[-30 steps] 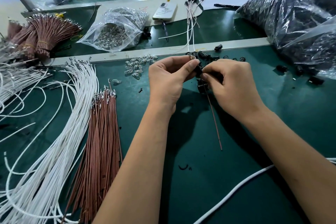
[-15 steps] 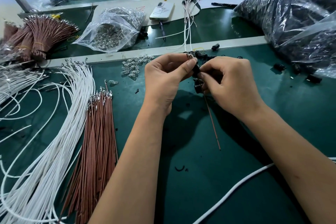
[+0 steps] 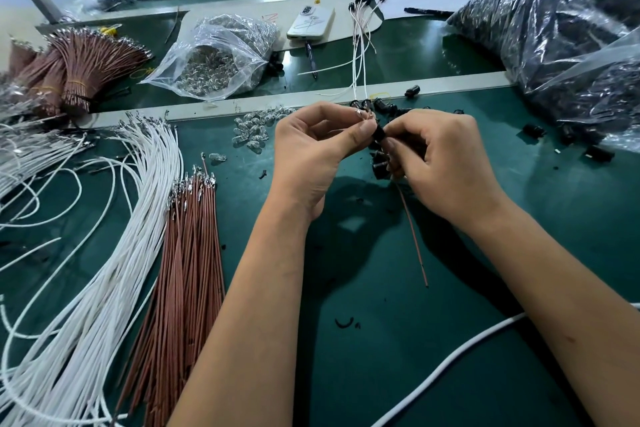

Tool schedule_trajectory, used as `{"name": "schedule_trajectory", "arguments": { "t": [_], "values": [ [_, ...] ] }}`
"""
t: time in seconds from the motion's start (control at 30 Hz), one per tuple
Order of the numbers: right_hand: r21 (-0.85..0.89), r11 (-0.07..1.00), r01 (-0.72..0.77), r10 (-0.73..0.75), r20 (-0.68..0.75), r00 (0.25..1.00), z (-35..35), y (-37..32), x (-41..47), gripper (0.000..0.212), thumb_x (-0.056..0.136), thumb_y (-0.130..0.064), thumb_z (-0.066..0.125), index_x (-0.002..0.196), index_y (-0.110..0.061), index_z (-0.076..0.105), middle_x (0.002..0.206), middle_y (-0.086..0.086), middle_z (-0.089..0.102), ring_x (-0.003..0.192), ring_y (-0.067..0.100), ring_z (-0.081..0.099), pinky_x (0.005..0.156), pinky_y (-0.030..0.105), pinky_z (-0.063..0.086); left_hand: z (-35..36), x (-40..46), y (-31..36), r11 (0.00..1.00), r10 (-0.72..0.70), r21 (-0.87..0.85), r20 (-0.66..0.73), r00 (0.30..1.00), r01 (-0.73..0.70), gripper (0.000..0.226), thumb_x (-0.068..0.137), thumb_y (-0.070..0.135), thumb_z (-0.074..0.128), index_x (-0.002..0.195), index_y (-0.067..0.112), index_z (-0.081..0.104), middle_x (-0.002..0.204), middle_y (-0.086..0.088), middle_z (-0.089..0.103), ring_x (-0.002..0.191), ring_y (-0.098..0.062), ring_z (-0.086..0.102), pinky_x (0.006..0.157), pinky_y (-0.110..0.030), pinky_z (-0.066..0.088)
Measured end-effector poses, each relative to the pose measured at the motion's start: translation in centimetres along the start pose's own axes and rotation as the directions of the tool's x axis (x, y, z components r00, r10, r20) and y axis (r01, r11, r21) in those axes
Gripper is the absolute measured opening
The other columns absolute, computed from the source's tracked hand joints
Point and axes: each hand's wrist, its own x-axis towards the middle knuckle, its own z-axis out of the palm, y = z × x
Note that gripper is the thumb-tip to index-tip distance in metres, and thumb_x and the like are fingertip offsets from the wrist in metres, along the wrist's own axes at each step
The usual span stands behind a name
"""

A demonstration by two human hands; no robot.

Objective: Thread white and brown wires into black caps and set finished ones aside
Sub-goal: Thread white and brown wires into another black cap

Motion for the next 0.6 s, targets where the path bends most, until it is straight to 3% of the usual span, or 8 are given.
{"name": "schedule_trajectory", "arguments": {
  "t": [0.13, 0.33, 0.6],
  "values": [
    [-0.012, 1.0, 0.0, 0.0, -0.033, 0.999, -0.01, 0.14, -0.07, 0.006, 0.088, -0.007, 0.077, 0.092, -0.01, 0.079, 0.079, -0.012, 0.065, 0.074, 0.005, 0.061, 0.073, 0.014, 0.047, -0.2, 0.05, 0.04, 1.0, 0.004, 0.001, 0.03, 1.0, -0.004, 0.024, 0.075, -0.012, 0.078, 0.07, 0.01, 0.071, 0.082, -0.011, 0.075, 0.079, -0.023, 0.07, 0.085, -0.038, 0.06],
    [0.047, 0.999, -0.02, 0.022, -0.027, 0.999, -0.11, 0.42, -0.04, 0.004, 0.087, -0.009, 0.079, 0.089, -0.012, 0.079, 0.075, -0.009, 0.069, 0.07, 0.012, 0.07, 0.069, 0.04, 0.059, -0.51, 0.12, 0.04, 0.998, 0.043, 0.038, 0.044, 0.998, -0.045, 0.021, 0.074, -0.014, 0.077, 0.073, 0.004, 0.068, 0.081, -0.012, 0.075, 0.078, -0.023, 0.07, 0.078, -0.033, 0.059],
    [0.067, 0.998, 0.004, -0.005, 0.007, 1.0, -0.15, 0.61, 0.0, 0.002, 0.088, -0.009, 0.078, 0.088, -0.011, 0.078, 0.075, -0.008, 0.069, 0.071, 0.012, 0.069, 0.07, 0.043, 0.058, -0.85, 0.25, 0.32, 0.998, 0.043, -0.054, 0.05, 0.998, -0.041, 0.016, 0.071, -0.008, 0.078, 0.075, 0.003, 0.068, 0.082, -0.013, 0.075, 0.078, -0.023, 0.071, 0.083, -0.037, 0.061]
  ]
}}
